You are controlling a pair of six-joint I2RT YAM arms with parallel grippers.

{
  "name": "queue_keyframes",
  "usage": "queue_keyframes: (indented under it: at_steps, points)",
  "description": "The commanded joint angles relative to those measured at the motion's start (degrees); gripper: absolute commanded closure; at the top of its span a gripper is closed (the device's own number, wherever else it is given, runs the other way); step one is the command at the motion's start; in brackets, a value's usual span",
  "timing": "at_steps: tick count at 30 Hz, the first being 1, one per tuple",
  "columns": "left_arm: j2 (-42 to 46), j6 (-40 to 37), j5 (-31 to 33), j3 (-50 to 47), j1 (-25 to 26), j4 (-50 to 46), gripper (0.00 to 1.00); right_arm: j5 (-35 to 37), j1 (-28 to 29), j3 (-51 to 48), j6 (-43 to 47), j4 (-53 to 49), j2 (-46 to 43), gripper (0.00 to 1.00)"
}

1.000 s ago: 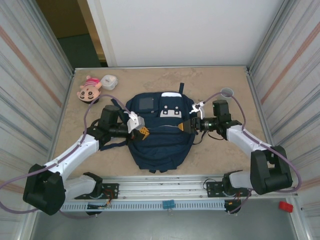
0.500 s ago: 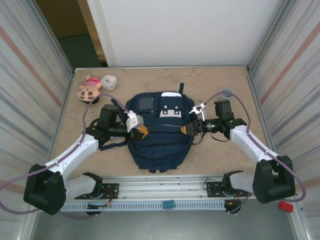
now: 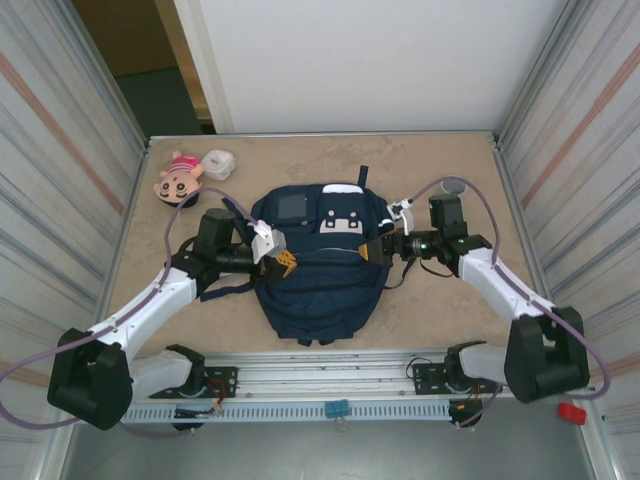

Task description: Pack books, pencil case, and school supplies into a backpack

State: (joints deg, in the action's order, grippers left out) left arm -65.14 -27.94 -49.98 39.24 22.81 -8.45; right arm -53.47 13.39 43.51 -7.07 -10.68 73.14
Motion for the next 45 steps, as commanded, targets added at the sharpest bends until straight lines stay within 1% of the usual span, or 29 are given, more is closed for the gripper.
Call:
queue_keyframes:
  at_steps: [1, 5, 7, 9, 11, 13, 18, 20, 26, 27, 29, 32, 38, 41, 45]
  points:
    - [0.85, 1.4, -4.05, 1.15, -0.75, 5.28, 1.0, -4.4, 1.41, 2.92, -0.5, 1.89, 3.47, 0.07]
    - [0.74, 1.61, -3.86, 0.98, -0.75, 5.7, 1.0, -8.11, 2.84, 4.16, 0.03, -0.11, 5.96, 0.1]
    - [0.77, 1.8, -3.43, 0.92, -0.79, 6.24, 1.0, -9.85, 3.05, 4.86, 1.86, -3.71, 6.18, 0.15]
    - [0.88, 2.17, -3.1, 0.72, -0.83, 7.01, 0.99, -10.04, 3.22, 5.58, 3.91, -8.81, 5.72, 0.2]
    - [0.81, 2.2, -2.68, 0.67, -0.84, 7.39, 0.99, -10.02, 3.22, 6.06, 5.8, -13.56, 4.4, 0.26]
    - [0.86, 2.13, -2.19, 0.71, -0.84, 7.22, 0.99, -9.96, 3.22, 5.68, 6.23, -16.07, 2.36, 0.32]
    - [0.94, 1.75, -1.18, 0.6, -0.84, 6.41, 0.99, -9.98, 3.22, 5.0, 4.77, -19.08, -3.29, 0.46]
    - [1.16, 1.68, -0.86, 0.6, -0.84, 6.21, 1.0, -10.0, 3.22, 5.09, 3.68, -20.08, -5.02, 0.49]
    - [1.42, 1.76, -0.87, 0.55, -0.92, 6.25, 0.99, -8.2, 3.14, 5.55, 3.47, -22.98, -8.61, 0.49]
    - [1.26, 1.82, -0.91, 0.59, -0.92, 6.25, 1.0, -7.18, 3.06, 5.41, 3.42, -23.03, -8.93, 0.48]
    - [1.21, 2.01, -0.99, 0.7, -0.9, 6.38, 0.99, -4.33, 2.96, 5.22, 3.38, -22.99, -9.08, 0.42]
    - [1.1, 2.28, -1.18, 0.67, -0.92, 6.72, 1.0, -1.62, 2.96, 4.9, 3.47, -22.99, -8.11, 0.4]
    - [1.09, 2.96, -1.6, 0.6, -0.86, 7.49, 1.0, -3.37, 3.22, 4.25, 3.56, -20.63, -3.83, 0.42]
    - [1.13, 3.08, -1.61, 0.71, -0.86, 7.78, 1.0, -2.13, 3.72, 4.92, 3.65, -21.08, -2.33, 0.53]
    - [1.09, 3.16, -1.35, 0.92, -0.92, 7.85, 0.99, 2.66, 3.83, 6.23, 1.79, -21.61, -2.95, 0.69]
